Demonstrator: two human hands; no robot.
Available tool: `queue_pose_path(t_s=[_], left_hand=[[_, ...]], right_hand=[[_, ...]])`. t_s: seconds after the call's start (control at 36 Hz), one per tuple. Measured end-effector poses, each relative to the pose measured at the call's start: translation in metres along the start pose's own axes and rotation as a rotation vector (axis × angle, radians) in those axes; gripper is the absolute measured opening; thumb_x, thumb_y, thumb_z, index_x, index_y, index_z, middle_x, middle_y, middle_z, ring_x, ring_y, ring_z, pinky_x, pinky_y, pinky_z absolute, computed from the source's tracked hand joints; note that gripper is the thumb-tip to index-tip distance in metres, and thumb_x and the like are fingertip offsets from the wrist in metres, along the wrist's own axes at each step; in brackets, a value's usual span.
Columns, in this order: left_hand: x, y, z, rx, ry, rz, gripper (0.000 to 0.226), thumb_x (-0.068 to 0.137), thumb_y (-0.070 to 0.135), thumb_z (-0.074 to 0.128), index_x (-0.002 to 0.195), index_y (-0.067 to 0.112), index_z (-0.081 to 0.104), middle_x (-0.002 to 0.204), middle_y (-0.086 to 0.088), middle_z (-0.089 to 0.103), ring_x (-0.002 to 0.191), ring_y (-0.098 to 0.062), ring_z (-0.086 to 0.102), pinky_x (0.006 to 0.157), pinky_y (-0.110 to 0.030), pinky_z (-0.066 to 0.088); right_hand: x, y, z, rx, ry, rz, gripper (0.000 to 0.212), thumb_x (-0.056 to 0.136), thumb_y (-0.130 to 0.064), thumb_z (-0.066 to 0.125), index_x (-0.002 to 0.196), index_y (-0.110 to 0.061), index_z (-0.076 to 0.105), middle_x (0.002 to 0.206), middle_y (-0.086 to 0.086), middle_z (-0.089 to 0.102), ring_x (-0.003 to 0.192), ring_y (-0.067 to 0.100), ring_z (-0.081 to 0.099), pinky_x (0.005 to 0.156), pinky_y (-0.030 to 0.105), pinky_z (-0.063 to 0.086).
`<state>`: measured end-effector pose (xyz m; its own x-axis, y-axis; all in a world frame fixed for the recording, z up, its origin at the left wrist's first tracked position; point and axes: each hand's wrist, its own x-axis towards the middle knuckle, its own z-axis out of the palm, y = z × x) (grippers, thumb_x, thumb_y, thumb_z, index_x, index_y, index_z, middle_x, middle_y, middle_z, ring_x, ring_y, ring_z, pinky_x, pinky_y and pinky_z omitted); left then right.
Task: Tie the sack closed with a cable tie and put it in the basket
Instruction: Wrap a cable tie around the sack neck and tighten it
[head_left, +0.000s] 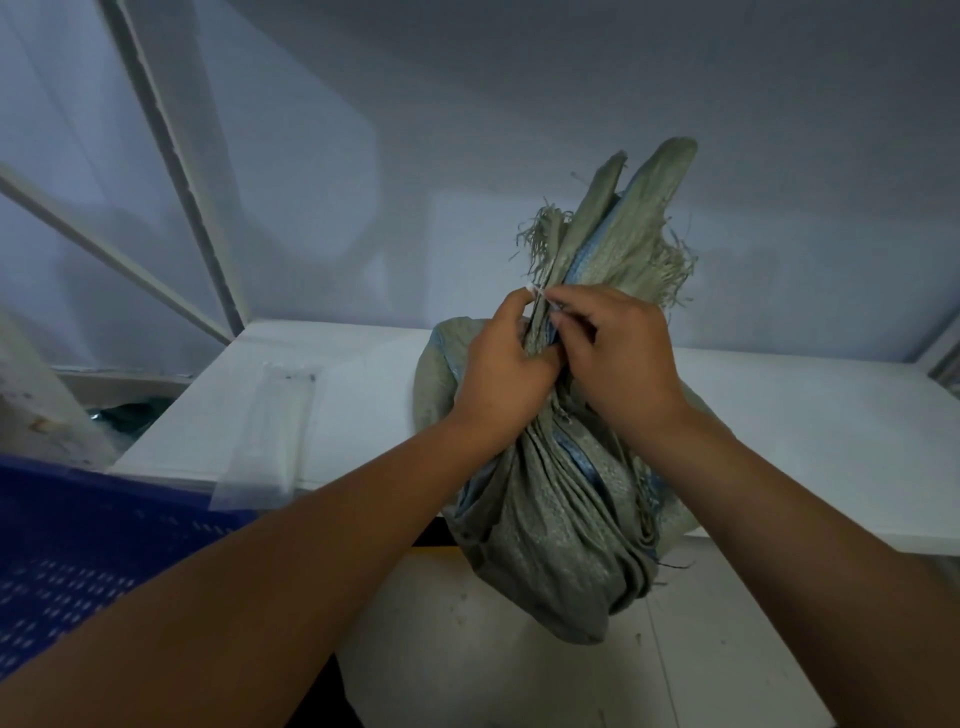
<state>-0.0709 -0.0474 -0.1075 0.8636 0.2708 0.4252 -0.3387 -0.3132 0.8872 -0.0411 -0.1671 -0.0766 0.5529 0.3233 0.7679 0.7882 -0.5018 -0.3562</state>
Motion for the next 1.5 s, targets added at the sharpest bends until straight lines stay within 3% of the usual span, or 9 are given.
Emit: queue_pose_path(t_s=[0.11,0.33,0.42,0.64,0.72,0.81,1.19,1.31,1.5], left_hand=[[0.001,-0.002,0.0,-0.014,0.017,-0.004,0.05,0.091,0.003,0.063,0.138,0.016,0.054,0.089,0.008,0.067,0.069,0.01,0.059,0.064,-0.012,0.049],[-0.001,0.0,-0.001,-0.015,-0.005,0.028,0.048,0.093,-0.002,0.062,0.138,0.014,0.054,0.1,0.021,0.06,0.085,0.031,0.052,0.073,0.001,0.041],[0.0,0.0,-0.001,0.005,0.003,0.044,0.047,0.092,-0.001,0.062,0.136,0.015,0.057,0.103,0.013,0.066,0.091,0.025,0.056,0.076,0.002,0.04],[-0.001,0.003,-0.002,0.041,0.006,0.099,0.047,0.091,-0.001,0.06,0.135,0.015,0.058,0.111,0.009,0.069,0.093,0.014,0.062,0.078,0.003,0.04],[0.0,0.002,-0.003,0.068,-0.001,0.118,0.046,0.091,0.002,0.06,0.135,0.016,0.058,0.113,0.001,0.072,0.092,0.0,0.065,0.079,-0.002,0.045],[0.0,0.001,-0.004,0.064,-0.018,0.128,0.045,0.091,0.0,0.06,0.133,0.015,0.06,0.113,0.005,0.071,0.097,0.006,0.065,0.082,-0.006,0.048],[0.006,-0.005,-0.006,0.163,-0.072,0.125,0.045,0.088,0.005,0.061,0.132,0.016,0.062,0.115,-0.002,0.073,0.106,-0.014,0.068,0.095,-0.038,0.056],[0.006,-0.009,-0.006,0.181,-0.071,0.131,0.036,0.088,0.005,0.061,0.123,0.012,0.064,0.108,-0.006,0.073,0.1,-0.02,0.068,0.09,-0.045,0.056],[0.008,-0.007,-0.01,0.221,-0.126,0.15,0.043,0.088,0.003,0.062,0.129,0.016,0.065,0.113,-0.002,0.074,0.101,-0.013,0.068,0.09,-0.027,0.054]], right_hand=[[0.0,-0.001,0.0,0.001,0.004,-0.004,0.029,0.093,-0.001,0.066,0.119,-0.007,0.075,0.107,0.011,0.077,0.095,0.023,0.073,0.086,0.035,0.058],[0.0,0.0,0.001,-0.008,-0.024,0.007,0.03,0.094,-0.002,0.066,0.121,-0.009,0.075,0.106,0.01,0.077,0.094,0.021,0.072,0.086,0.027,0.055],[0.0,-0.001,0.0,-0.012,-0.02,0.015,0.03,0.094,-0.002,0.066,0.121,-0.01,0.074,0.109,0.008,0.077,0.096,0.019,0.072,0.087,0.021,0.05],[-0.001,-0.003,-0.001,0.011,-0.007,0.025,0.031,0.094,-0.003,0.066,0.123,-0.01,0.074,0.114,0.007,0.077,0.101,0.018,0.072,0.093,0.026,0.054],[-0.002,-0.004,-0.002,0.019,0.0,0.038,0.032,0.093,-0.002,0.066,0.123,-0.009,0.074,0.114,0.007,0.076,0.101,0.018,0.072,0.093,0.026,0.054],[-0.003,-0.005,-0.002,0.038,0.007,0.049,0.031,0.093,-0.001,0.066,0.122,-0.009,0.074,0.113,0.007,0.077,0.101,0.02,0.073,0.093,0.031,0.057],[-0.004,-0.005,-0.002,0.009,0.048,0.122,0.028,0.093,0.001,0.064,0.115,-0.009,0.077,0.104,0.009,0.078,0.092,0.022,0.073,0.087,0.034,0.058],[-0.006,-0.001,0.0,-0.027,0.022,0.106,0.027,0.092,0.001,0.065,0.114,-0.008,0.077,0.101,0.012,0.078,0.088,0.025,0.073,0.084,0.04,0.06],[-0.006,-0.004,0.0,0.011,0.03,0.169,0.025,0.093,0.0,0.065,0.112,-0.009,0.078,0.103,0.008,0.078,0.09,0.019,0.072,0.085,0.028,0.055]])
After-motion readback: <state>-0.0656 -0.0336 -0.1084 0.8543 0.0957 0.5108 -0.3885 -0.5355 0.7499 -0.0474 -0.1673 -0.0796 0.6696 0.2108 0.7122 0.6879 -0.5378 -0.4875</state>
